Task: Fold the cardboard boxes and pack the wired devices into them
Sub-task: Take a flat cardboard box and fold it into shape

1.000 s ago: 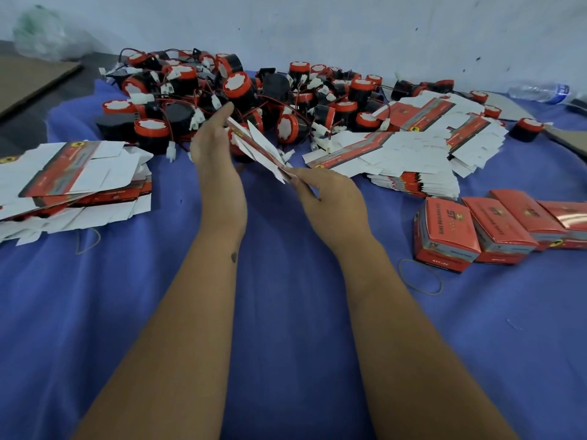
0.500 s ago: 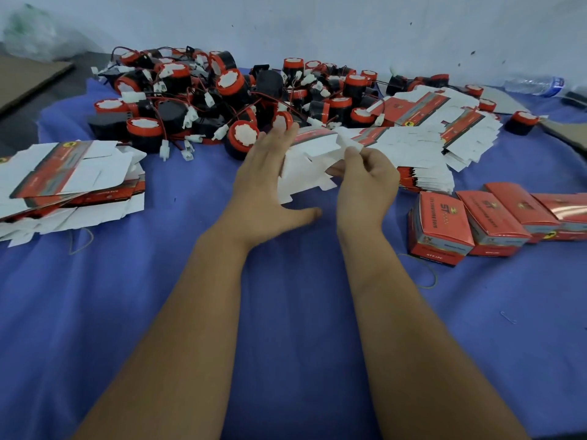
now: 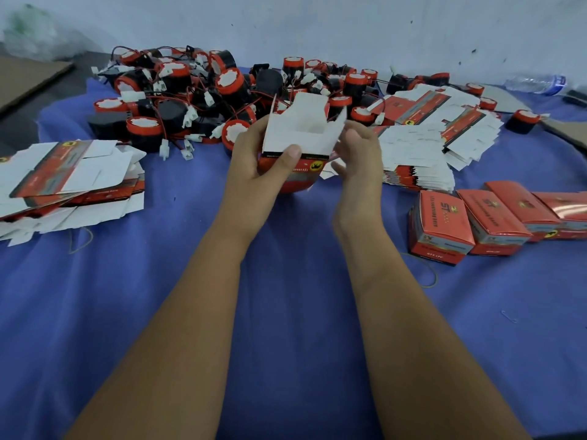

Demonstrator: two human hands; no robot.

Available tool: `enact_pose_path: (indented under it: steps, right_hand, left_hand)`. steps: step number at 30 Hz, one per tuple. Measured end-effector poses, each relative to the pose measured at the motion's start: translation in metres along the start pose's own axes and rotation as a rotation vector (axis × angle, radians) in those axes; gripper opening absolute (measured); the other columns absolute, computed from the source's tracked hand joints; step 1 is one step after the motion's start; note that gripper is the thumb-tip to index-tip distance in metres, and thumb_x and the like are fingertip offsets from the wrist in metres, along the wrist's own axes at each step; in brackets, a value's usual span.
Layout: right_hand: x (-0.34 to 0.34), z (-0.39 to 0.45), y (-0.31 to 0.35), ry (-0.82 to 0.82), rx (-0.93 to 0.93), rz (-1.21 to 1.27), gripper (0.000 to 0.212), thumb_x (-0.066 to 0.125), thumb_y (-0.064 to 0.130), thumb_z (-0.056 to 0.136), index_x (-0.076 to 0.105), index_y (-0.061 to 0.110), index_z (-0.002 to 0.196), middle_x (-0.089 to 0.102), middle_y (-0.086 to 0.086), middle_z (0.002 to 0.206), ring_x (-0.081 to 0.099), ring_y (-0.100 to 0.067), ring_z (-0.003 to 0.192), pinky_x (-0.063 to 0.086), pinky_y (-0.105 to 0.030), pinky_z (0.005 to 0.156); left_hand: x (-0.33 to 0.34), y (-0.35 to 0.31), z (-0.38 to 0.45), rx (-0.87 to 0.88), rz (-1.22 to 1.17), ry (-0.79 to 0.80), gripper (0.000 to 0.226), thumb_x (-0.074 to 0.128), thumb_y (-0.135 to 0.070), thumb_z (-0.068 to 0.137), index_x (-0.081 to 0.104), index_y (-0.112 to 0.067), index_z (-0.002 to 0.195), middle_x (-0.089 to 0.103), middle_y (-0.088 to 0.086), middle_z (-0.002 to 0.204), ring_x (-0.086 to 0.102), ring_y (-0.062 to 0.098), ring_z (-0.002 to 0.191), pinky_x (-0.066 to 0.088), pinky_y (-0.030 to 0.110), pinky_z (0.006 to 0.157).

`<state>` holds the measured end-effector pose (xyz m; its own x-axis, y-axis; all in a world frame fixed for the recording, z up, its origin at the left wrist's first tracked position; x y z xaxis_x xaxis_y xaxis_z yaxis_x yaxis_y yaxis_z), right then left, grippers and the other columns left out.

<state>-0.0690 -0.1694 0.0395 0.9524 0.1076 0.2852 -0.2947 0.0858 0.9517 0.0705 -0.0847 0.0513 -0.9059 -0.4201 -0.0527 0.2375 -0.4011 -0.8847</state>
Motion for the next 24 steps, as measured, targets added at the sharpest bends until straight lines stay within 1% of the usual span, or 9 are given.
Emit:
enact_pose_path:
  steps: [1, 3, 6, 9, 12, 16, 19, 22, 24]
  right_hand:
    - [0.008, 0.000, -0.003, 0.065, 0.032, 0.012, 0.030, 0.056, 0.025, 0.090, 0.059, 0.009, 0.116, 0.064, -0.003, 0.106, 0.061, -0.015, 0.096, 0.049, -0.024, 0.074]
    - [0.016, -0.009, -0.005, 0.155, -0.024, 0.048, 0.034, 0.055, 0.029, 0.097, 0.056, 0.011, 0.125, 0.066, 0.002, 0.112, 0.065, -0.005, 0.098, 0.053, -0.019, 0.075]
    - [0.014, -0.017, -0.007, 0.167, -0.065, 0.091, 0.029, 0.055, 0.022, 0.099, 0.057, 0.010, 0.125, 0.070, 0.013, 0.096, 0.067, 0.004, 0.086, 0.051, -0.013, 0.068]
    - [0.011, -0.017, 0.008, 0.158, -0.142, 0.092, 0.034, 0.060, 0.023, 0.092, 0.055, 0.016, 0.125, 0.067, 0.007, 0.103, 0.066, 0.001, 0.090, 0.052, -0.015, 0.072]
    - [0.017, -0.022, 0.015, 0.200, -0.214, 0.012, 0.048, 0.059, 0.026, 0.087, 0.050, 0.012, 0.132, 0.062, -0.009, 0.122, 0.062, -0.016, 0.109, 0.053, -0.025, 0.086]
    - [0.026, -0.027, 0.012, 0.249, -0.221, 0.046, 0.034, 0.063, 0.024, 0.086, 0.055, 0.014, 0.118, 0.066, 0.001, 0.110, 0.063, -0.014, 0.105, 0.053, -0.029, 0.086]
    - [0.029, -0.029, 0.014, 0.279, -0.242, 0.082, 0.025, 0.063, 0.021, 0.085, 0.055, 0.020, 0.109, 0.065, 0.000, 0.107, 0.062, -0.016, 0.102, 0.054, -0.032, 0.086]
    - [0.031, -0.030, 0.016, 0.298, -0.261, 0.067, 0.024, 0.062, 0.015, 0.086, 0.052, 0.020, 0.107, 0.062, -0.001, 0.103, 0.061, -0.014, 0.094, 0.054, -0.030, 0.078]
    - [0.031, -0.028, 0.010, 0.301, -0.212, 0.072, 0.022, 0.063, 0.014, 0.085, 0.054, 0.024, 0.102, 0.064, 0.002, 0.098, 0.062, -0.015, 0.090, 0.055, -0.032, 0.073]
  left_hand:
    - [-0.001, 0.004, 0.000, -0.046, -0.057, -0.011, 0.045, 0.061, -0.037, 0.091, 0.049, -0.029, 0.133, 0.056, -0.002, 0.137, 0.056, 0.007, 0.123, 0.051, 0.028, 0.099]
    - [-0.002, 0.012, 0.000, -0.116, -0.161, -0.019, 0.038, 0.063, -0.034, 0.092, 0.052, -0.033, 0.128, 0.062, -0.005, 0.131, 0.062, 0.008, 0.117, 0.055, 0.028, 0.092]
    - [-0.002, 0.014, 0.001, -0.144, -0.251, -0.023, 0.027, 0.064, -0.032, 0.092, 0.058, -0.042, 0.116, 0.070, -0.014, 0.116, 0.067, 0.007, 0.107, 0.057, 0.026, 0.082]
    - [0.000, 0.004, 0.002, -0.093, -0.266, -0.005, 0.026, 0.065, -0.033, 0.092, 0.061, -0.051, 0.110, 0.070, -0.016, 0.117, 0.067, 0.008, 0.109, 0.056, 0.026, 0.083]
    - [0.001, 0.002, 0.003, -0.060, -0.282, 0.013, 0.033, 0.067, -0.029, 0.091, 0.055, -0.039, 0.120, 0.065, -0.008, 0.126, 0.064, 0.012, 0.116, 0.055, 0.027, 0.086]
    - [-0.002, -0.001, 0.005, -0.021, -0.292, -0.016, 0.045, 0.072, -0.017, 0.084, 0.048, -0.026, 0.120, 0.063, 0.000, 0.124, 0.062, 0.015, 0.116, 0.053, 0.027, 0.088]
    - [-0.004, -0.005, 0.006, 0.003, -0.294, -0.019, 0.050, 0.076, -0.016, 0.081, 0.046, -0.021, 0.120, 0.064, 0.002, 0.122, 0.063, 0.017, 0.115, 0.053, 0.027, 0.087]
    - [-0.003, 0.000, 0.006, -0.054, -0.379, -0.029, 0.035, 0.068, -0.028, 0.085, 0.048, -0.023, 0.114, 0.067, -0.001, 0.113, 0.067, 0.017, 0.103, 0.056, 0.031, 0.080]
    - [-0.005, 0.005, 0.007, -0.093, -0.405, -0.074, 0.019, 0.061, -0.027, 0.090, 0.050, -0.025, 0.105, 0.069, -0.006, 0.103, 0.068, 0.016, 0.094, 0.057, 0.034, 0.073]
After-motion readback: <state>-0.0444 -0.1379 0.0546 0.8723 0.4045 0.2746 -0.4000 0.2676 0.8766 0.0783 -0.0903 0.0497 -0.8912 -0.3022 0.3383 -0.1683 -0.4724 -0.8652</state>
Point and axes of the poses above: each hand's wrist, its own z-axis towards the middle knuckle, its own x-axis out of the palm, y = z × x, the point moved 10 cm from there along z, towards the middle knuckle
